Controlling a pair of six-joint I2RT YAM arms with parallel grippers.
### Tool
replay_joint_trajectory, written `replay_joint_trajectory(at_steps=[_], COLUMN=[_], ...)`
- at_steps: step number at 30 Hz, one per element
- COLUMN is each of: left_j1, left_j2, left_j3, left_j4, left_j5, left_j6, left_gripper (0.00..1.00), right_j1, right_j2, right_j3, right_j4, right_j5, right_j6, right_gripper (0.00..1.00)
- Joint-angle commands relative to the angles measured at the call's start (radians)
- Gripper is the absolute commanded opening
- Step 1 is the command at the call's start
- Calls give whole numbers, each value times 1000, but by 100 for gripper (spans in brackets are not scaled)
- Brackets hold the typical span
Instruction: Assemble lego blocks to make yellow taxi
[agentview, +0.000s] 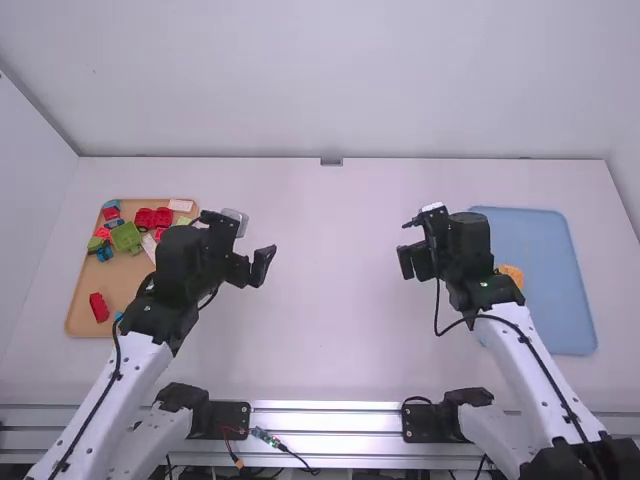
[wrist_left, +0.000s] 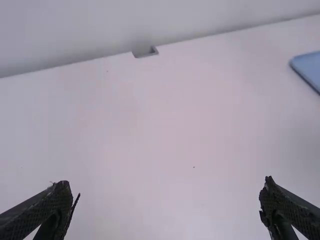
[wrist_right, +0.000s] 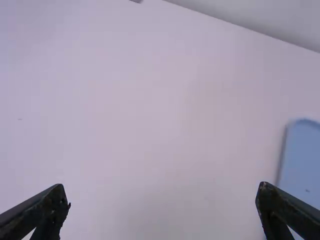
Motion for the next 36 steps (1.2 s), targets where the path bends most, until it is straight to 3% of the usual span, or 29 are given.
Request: replay_joint_trajectory(at_steps=[1,11,18,36], left_j1=[21,154,154,154], left_j2=[-30,-181,-311,-702], left_j3=[-10,-162,-291,-667], left_j4=[12,164,184,184], left_j5=[-37,-188,-252,-252], left_j6=[-35,-35,-35,-35], left_gripper=[96,81,68,29], right_j1=[-20,-162,-162,-162], right_j2=[-40,-185,-308,-709], right_j3=[-8,-153,-276,-677], right_j4=[18,163,271,271], right_j5=[35,86,86,86], right_j6=[52,197,222,222], right_gripper=[96,82,70,29])
